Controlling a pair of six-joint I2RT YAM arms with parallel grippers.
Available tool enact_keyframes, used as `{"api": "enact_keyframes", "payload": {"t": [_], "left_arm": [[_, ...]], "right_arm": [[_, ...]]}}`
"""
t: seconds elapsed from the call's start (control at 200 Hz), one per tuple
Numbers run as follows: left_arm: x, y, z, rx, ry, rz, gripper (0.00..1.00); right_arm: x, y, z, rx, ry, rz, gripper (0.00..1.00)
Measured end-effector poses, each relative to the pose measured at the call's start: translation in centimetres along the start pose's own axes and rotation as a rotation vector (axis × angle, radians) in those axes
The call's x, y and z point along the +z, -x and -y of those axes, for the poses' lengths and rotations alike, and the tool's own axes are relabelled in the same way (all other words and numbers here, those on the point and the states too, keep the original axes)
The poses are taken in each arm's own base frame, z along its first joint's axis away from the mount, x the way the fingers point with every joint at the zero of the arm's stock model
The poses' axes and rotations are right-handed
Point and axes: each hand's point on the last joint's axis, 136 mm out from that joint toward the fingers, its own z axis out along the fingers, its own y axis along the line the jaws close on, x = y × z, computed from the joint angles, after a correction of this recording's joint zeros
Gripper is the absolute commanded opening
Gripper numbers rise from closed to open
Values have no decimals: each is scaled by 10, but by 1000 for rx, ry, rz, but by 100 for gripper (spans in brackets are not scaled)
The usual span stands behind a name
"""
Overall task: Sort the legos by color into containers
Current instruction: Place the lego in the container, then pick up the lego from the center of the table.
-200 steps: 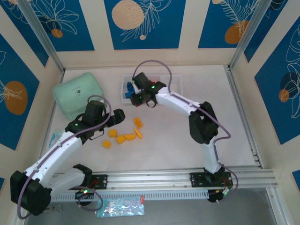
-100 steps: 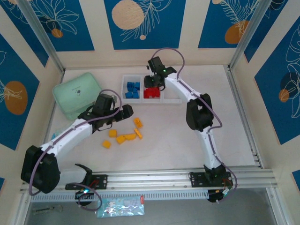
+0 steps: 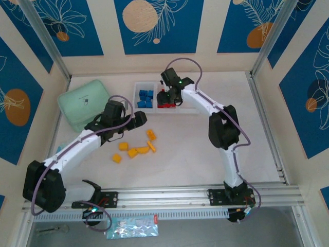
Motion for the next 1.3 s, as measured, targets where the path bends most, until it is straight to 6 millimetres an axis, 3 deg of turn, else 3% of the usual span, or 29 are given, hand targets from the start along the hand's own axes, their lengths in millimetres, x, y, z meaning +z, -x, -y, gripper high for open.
{"api": "enact_keyframes", "payload": {"t": [0.2, 0.435, 0.655, 0.885, 1.295], "left_arm": [[-25, -3, -3, 15, -3, 44, 100], [-36, -22, -29, 4, 61, 51, 100], [-41, -31, -47, -27, 105, 68, 100], [-46, -30, -51, -38, 127, 90, 100], [-47, -31, -56, -39, 152, 89, 100]], "right_arm": [[-31, -35, -39, -32, 54, 5, 69], [-13, -90, -73, -47, 77, -95, 74], [19, -108, -87, -22, 77, -154, 77], [51, -118, -92, -13, 55, -203, 75], [50, -124, -111, -65, 74, -203, 63]]}}
